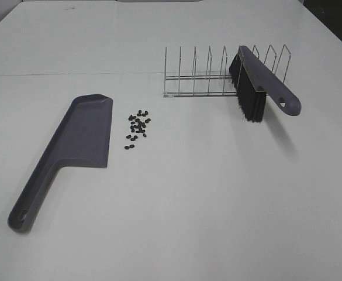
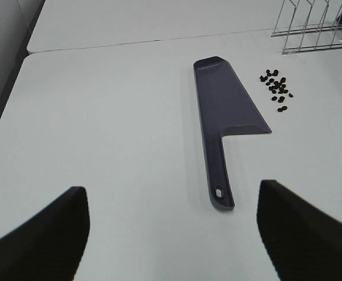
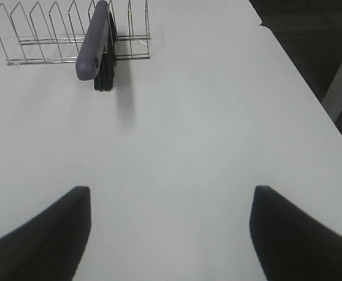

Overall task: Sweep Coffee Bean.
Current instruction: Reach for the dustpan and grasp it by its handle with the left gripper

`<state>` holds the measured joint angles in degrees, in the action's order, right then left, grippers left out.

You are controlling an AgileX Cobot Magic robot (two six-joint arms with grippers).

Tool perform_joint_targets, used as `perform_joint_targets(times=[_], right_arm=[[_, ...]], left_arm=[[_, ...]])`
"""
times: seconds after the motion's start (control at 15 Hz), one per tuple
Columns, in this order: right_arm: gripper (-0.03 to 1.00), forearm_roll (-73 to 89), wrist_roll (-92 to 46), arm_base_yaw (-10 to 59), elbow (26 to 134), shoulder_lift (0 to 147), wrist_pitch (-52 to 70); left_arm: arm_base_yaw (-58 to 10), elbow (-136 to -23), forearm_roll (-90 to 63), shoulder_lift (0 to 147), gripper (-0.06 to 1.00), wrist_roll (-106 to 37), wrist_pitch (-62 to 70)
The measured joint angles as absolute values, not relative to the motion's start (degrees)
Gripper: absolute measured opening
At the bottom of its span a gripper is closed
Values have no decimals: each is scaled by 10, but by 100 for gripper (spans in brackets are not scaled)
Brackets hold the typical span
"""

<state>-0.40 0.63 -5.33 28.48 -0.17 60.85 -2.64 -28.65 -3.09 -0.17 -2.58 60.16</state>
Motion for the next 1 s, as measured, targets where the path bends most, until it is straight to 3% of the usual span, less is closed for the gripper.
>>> perform_joint_targets(times=[1.0], right_arm=[[67,-4,6,-53,285,-2,608]], left_arm=[[-26,-286,-31,-2,74,-26,602]])
